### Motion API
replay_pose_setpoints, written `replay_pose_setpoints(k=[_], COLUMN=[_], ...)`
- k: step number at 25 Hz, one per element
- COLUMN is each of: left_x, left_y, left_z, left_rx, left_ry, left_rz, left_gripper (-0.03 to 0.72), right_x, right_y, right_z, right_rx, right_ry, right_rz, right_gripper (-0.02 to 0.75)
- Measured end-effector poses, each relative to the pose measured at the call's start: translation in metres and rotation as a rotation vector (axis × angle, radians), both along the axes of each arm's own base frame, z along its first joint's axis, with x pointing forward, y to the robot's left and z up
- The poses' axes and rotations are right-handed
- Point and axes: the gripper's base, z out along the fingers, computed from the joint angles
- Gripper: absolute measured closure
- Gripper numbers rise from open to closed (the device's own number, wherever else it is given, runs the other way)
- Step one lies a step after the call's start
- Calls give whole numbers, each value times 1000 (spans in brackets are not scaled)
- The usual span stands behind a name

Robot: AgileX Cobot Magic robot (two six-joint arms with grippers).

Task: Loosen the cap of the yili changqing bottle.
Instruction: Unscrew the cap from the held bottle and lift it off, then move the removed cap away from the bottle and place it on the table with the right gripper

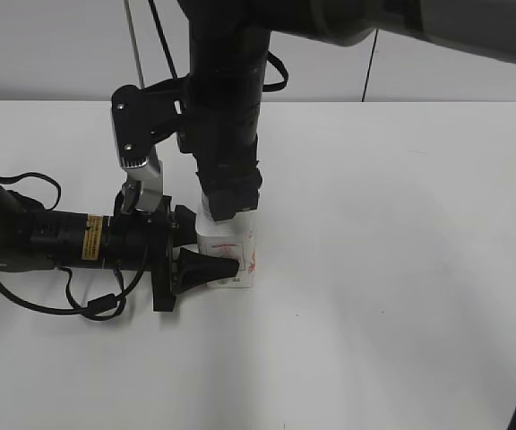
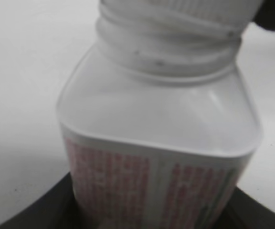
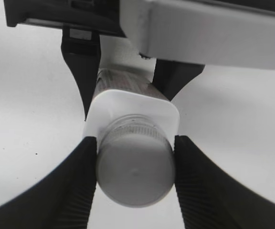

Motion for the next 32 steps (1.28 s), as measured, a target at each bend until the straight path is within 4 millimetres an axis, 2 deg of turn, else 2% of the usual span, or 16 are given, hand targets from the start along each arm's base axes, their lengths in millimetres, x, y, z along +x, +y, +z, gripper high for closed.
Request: replay_pose_setpoints(k=[4, 9, 14, 17, 22, 26, 29, 32], left_x=[0, 0, 0, 0, 0, 0, 0, 0], left_y=[0, 0, 0, 0, 0, 0, 0, 0], left_z=[0, 0, 0, 0, 0, 0, 0, 0], left_rx=[0, 0, 0, 0, 0, 0, 0, 0], left_ry=[1, 0, 0, 0, 0, 0, 0, 0], left_rz=[0, 0, 0, 0, 0, 0, 0, 0], left_gripper=[301, 301, 301, 301, 301, 301, 301, 301], right_x=[-1, -5, -11, -12, -12, -12, -7, 7], right_y=[-2, -6, -10, -12, -12, -12, -17, -32], right_z=[9, 34, 56, 61, 62, 62, 62, 62], right_rx=[10, 55, 109, 139, 195, 221, 244, 262], right_ry=[-15, -48, -56, -33, 47, 89, 125, 145], right_rz=[1, -35, -146, -292, -664, -848, -1013, -1153], right_gripper=[347, 349, 349, 349, 349, 349, 349, 349])
